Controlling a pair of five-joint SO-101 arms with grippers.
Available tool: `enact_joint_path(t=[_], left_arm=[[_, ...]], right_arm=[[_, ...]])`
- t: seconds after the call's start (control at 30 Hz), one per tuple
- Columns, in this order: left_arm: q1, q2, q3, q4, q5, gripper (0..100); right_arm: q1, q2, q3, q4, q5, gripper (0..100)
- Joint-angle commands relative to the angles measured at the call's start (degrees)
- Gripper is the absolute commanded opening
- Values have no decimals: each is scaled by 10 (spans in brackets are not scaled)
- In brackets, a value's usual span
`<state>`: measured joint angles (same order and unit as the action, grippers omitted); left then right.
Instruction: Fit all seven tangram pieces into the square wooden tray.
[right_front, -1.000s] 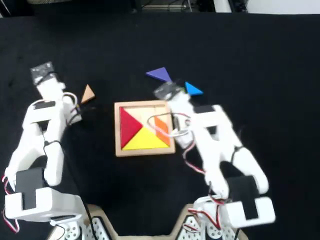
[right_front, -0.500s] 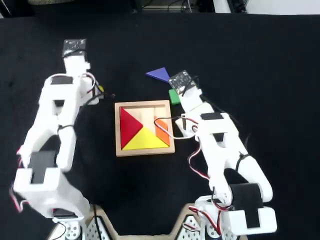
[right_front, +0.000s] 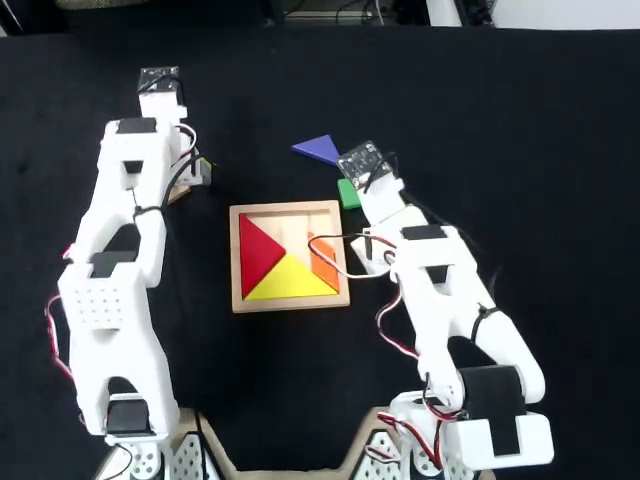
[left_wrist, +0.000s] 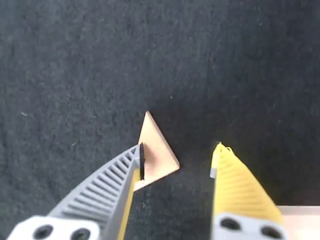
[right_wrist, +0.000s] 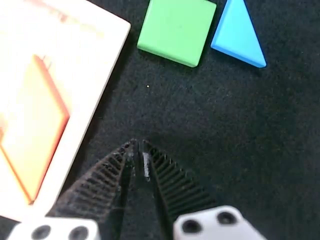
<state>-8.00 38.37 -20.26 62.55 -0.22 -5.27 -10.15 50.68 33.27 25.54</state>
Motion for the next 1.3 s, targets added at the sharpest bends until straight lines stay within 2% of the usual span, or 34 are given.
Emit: enact_joint_path(t=[0.0,0.13,0.27,0.57,0.77,0.93,1.07,1.27], left_arm=[[-7,22,-79,36,2,231],[-19,43,-103,68,-2,231],[-34,50,-111,67,-29,231],[-46,44,-122,69,-33,230],[-94,44,-159,73,-66,230],[-122,50,-255,153,-84,230],[-116,51,-299,189,-84,230],[-71,67,-276,193,-98,236]], right_arm=[[11,-3,-1,-11,-6,11],[11,-3,-1,-11,-6,11],[11,-3,-1,-11,-6,11],[11,-3,-1,-11,-6,11],[11,-3,-1,-11,-6,11],[11,-3,-1,-11,-6,11],[11,-3,-1,-11,-6,11],[11,-3,0,-11,-6,11]])
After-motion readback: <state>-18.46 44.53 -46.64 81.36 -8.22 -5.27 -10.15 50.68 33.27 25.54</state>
